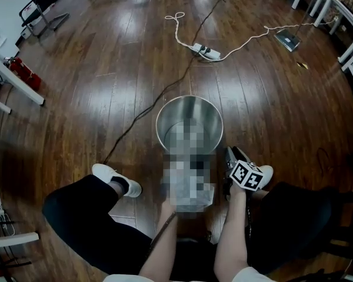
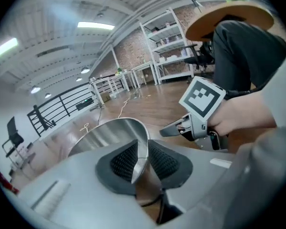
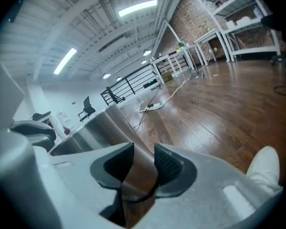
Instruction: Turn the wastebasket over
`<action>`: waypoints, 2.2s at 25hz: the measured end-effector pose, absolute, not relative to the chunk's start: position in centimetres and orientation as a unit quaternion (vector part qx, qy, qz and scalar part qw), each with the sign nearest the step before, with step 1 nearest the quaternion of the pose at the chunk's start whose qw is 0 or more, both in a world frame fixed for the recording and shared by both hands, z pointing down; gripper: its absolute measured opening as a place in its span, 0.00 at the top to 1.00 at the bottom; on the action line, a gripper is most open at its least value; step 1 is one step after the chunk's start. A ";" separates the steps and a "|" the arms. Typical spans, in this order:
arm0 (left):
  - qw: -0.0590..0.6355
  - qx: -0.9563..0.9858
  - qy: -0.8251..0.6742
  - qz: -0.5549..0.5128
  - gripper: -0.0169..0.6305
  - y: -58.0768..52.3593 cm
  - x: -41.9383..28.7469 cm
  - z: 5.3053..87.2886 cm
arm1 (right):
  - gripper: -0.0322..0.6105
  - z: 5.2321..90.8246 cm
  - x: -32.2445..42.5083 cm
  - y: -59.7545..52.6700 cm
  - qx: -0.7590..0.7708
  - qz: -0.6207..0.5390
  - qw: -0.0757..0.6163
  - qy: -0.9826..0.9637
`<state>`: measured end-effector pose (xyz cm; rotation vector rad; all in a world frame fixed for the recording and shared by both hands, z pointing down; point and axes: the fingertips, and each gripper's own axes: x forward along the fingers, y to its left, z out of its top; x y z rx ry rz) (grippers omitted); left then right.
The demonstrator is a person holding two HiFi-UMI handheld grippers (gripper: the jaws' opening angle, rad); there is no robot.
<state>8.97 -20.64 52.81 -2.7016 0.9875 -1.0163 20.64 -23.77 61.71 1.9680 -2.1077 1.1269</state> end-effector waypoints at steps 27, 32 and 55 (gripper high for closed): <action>-0.018 -0.874 0.486 -0.004 0.95 7.7 -6.4 34.6 | 0.96 37.1 7.0 9.8 0.564 0.057 0.018 -0.823; -0.014 -0.880 0.475 -0.004 0.95 16.1 -7.2 34.6 | 0.96 36.6 5.6 18.3 0.562 0.061 0.014 -0.825; 0.028 -0.876 0.480 0.035 0.95 33.4 -12.3 29.7 | 0.96 30.5 0.6 36.2 0.570 0.019 0.017 -0.822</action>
